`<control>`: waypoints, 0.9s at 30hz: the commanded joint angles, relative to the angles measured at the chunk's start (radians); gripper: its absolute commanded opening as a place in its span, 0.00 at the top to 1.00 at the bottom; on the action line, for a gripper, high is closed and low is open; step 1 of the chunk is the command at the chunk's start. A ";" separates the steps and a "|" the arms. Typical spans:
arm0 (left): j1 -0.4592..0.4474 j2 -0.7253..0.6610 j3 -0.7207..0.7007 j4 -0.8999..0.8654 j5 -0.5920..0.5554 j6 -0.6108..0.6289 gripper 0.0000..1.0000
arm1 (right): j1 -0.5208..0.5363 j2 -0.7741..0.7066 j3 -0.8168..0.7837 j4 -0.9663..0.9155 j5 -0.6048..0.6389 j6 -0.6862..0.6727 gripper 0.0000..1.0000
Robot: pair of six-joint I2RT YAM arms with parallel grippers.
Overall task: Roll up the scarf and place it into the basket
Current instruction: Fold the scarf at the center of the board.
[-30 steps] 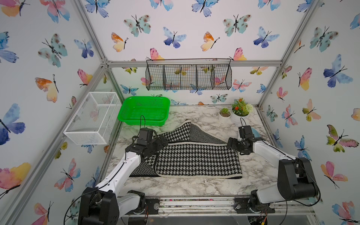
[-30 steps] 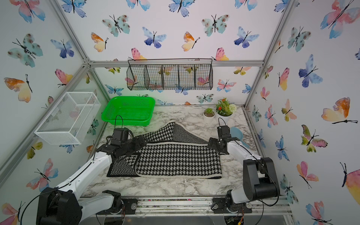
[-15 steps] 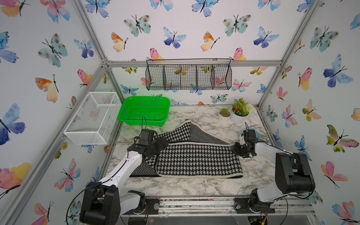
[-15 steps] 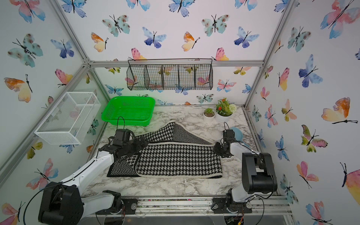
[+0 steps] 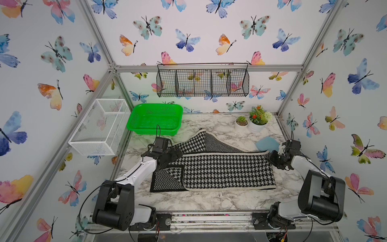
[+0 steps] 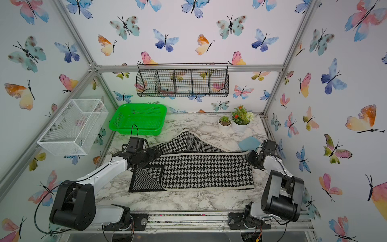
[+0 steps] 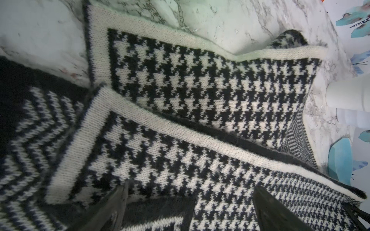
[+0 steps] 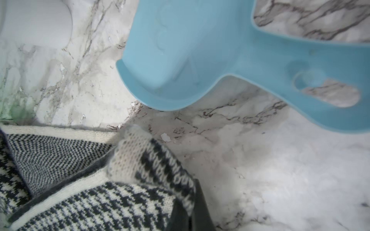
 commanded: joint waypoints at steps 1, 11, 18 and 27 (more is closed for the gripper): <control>0.006 0.016 0.006 -0.001 -0.035 0.030 0.01 | -0.027 -0.035 -0.011 0.013 0.011 -0.005 0.99; 0.012 -0.010 -0.056 -0.033 -0.074 0.042 0.00 | -0.075 -0.030 -0.016 0.053 -0.001 0.037 0.99; 0.018 0.037 -0.066 -0.042 -0.118 0.051 0.01 | -0.102 -0.059 -0.030 0.076 -0.007 0.050 0.99; 0.022 0.018 -0.071 -0.047 -0.087 0.066 0.05 | -0.103 -0.032 -0.020 0.080 -0.042 0.041 0.99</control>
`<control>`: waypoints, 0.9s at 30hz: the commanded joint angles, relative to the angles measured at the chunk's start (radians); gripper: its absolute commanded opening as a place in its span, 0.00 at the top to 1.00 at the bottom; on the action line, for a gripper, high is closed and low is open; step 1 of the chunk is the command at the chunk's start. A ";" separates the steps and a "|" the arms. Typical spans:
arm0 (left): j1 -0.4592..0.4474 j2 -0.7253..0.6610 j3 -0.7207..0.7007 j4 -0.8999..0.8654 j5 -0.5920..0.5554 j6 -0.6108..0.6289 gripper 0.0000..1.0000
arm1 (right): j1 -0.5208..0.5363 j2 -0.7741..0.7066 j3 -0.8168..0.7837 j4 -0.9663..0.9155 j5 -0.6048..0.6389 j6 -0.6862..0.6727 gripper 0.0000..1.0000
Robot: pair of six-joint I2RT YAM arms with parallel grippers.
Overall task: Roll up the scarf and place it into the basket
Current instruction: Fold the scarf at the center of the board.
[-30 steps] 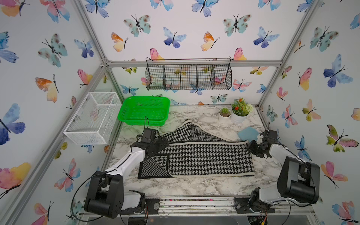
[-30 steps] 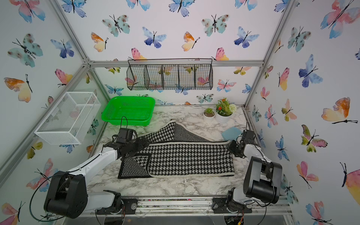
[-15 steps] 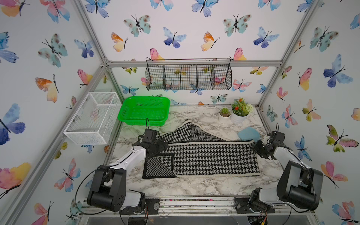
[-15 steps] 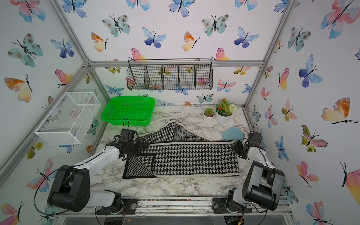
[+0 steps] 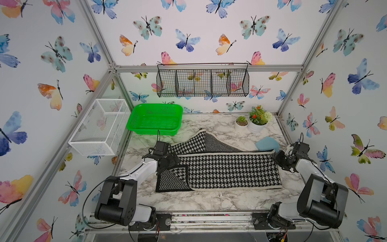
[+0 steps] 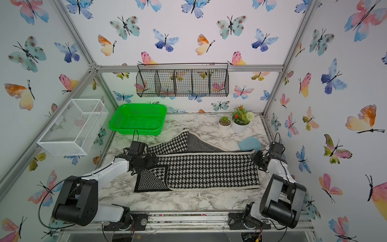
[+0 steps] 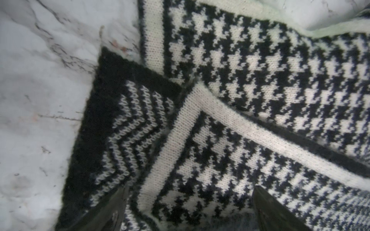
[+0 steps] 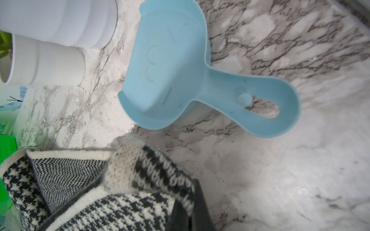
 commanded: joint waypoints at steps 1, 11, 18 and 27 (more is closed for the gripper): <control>0.008 -0.019 -0.010 -0.018 0.015 0.023 0.06 | -0.010 0.009 0.004 0.034 -0.013 0.002 0.98; 0.009 -0.081 -0.077 -0.036 0.057 0.014 0.14 | -0.012 0.032 -0.010 0.061 -0.048 0.004 0.98; 0.022 -0.084 -0.079 -0.031 0.055 0.008 0.22 | -0.012 0.031 -0.031 0.082 -0.066 0.003 0.97; 0.032 0.008 -0.058 0.020 0.142 0.011 0.74 | -0.011 0.031 -0.039 0.089 -0.082 0.000 0.97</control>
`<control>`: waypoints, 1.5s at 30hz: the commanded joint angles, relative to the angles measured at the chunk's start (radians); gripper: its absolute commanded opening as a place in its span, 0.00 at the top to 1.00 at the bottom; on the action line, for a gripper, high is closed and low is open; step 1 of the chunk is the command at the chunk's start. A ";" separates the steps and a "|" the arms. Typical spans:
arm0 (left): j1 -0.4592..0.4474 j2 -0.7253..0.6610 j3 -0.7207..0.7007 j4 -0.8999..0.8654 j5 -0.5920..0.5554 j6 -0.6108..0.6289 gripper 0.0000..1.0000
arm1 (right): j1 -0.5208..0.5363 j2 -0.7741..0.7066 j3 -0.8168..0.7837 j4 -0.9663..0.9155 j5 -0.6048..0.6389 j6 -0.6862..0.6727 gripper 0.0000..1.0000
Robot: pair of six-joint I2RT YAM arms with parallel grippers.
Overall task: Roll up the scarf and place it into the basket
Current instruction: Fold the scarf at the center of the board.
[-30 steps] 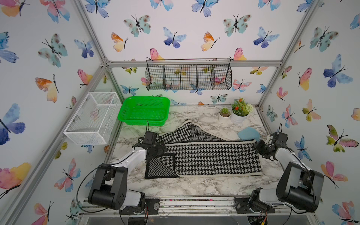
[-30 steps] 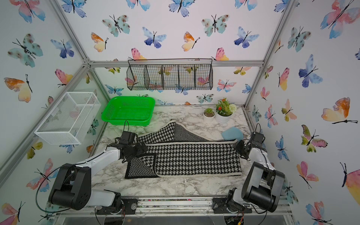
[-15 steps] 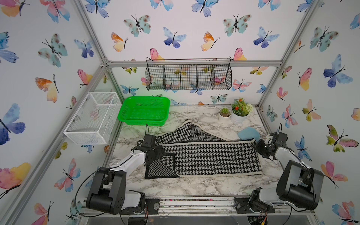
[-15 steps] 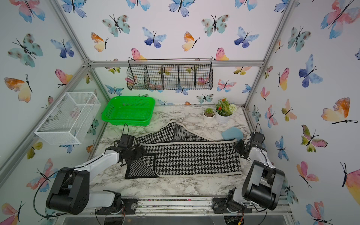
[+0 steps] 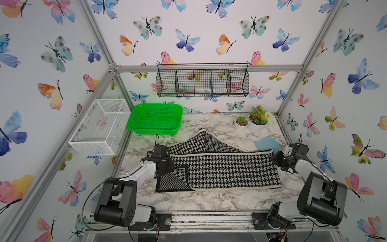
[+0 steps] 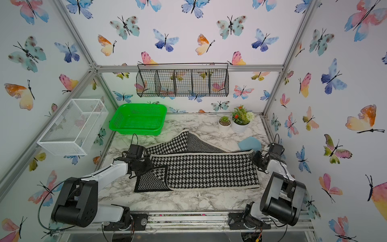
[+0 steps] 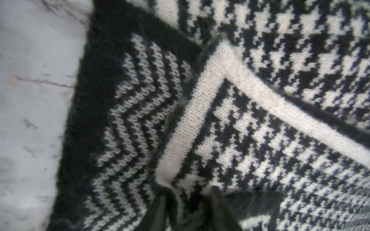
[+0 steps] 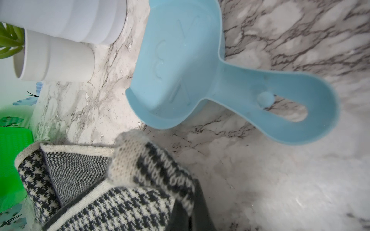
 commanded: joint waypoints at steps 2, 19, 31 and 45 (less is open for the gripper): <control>0.008 0.002 -0.004 0.021 0.036 -0.003 0.88 | -0.008 0.006 -0.010 0.022 -0.006 -0.003 0.96; 0.056 -0.290 -0.013 -0.090 -0.038 -0.024 1.00 | -0.008 0.085 -0.007 0.073 -0.068 0.001 0.62; 0.064 -0.398 0.067 -0.145 -0.070 -0.015 1.00 | -0.007 0.107 -0.008 0.085 -0.052 0.002 0.61; 0.068 -0.370 0.144 -0.200 -0.093 -0.028 1.00 | -0.007 0.123 -0.020 0.099 -0.069 0.011 0.65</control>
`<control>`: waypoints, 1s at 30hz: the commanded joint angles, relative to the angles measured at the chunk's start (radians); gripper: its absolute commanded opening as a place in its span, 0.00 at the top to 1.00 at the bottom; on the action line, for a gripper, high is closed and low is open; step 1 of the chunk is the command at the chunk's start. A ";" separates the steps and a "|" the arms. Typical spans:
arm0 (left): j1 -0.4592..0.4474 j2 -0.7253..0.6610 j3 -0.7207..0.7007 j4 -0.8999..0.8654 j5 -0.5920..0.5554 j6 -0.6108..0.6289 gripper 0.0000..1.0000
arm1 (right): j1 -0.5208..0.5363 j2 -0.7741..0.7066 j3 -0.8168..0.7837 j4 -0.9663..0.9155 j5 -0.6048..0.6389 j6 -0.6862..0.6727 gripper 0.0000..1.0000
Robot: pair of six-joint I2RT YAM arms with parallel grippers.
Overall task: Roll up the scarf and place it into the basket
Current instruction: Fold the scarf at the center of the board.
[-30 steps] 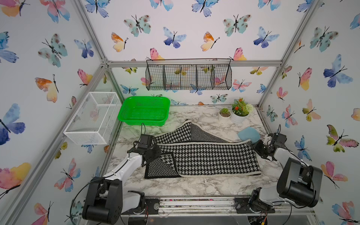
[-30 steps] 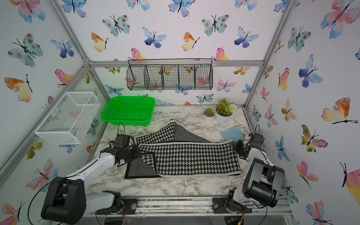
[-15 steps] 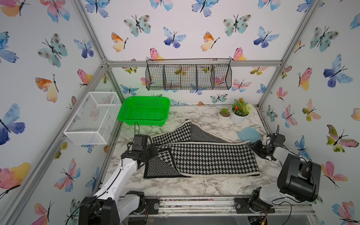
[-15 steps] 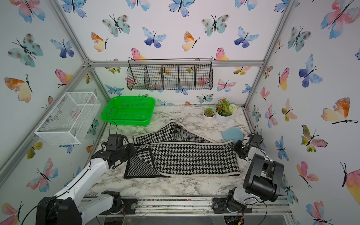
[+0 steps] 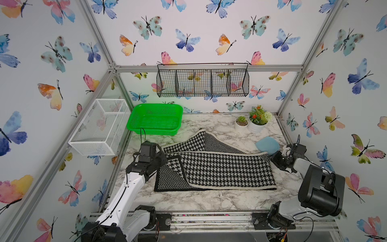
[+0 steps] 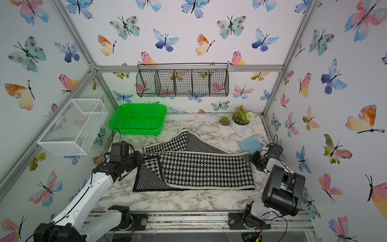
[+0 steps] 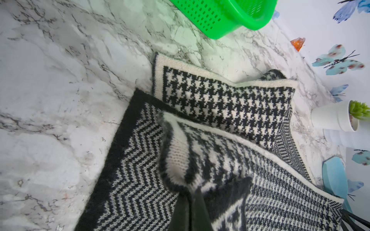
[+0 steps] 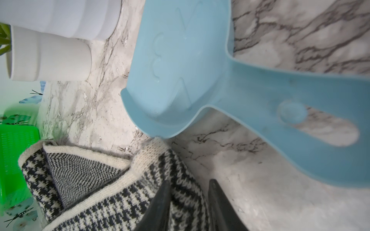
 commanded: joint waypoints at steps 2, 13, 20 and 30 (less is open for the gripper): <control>0.008 -0.013 0.054 -0.054 -0.002 -0.006 1.00 | -0.006 0.013 -0.023 0.011 -0.017 0.000 0.65; 0.008 -0.127 -0.040 -0.110 0.038 -0.024 1.00 | -0.006 0.024 -0.012 0.015 -0.039 0.007 0.66; 0.010 -0.147 -0.102 -0.056 -0.041 -0.027 1.00 | -0.006 0.035 -0.015 0.019 -0.057 0.000 0.65; 0.036 0.059 -0.093 -0.019 -0.070 -0.012 0.33 | -0.006 0.032 -0.057 0.023 -0.070 -0.012 0.66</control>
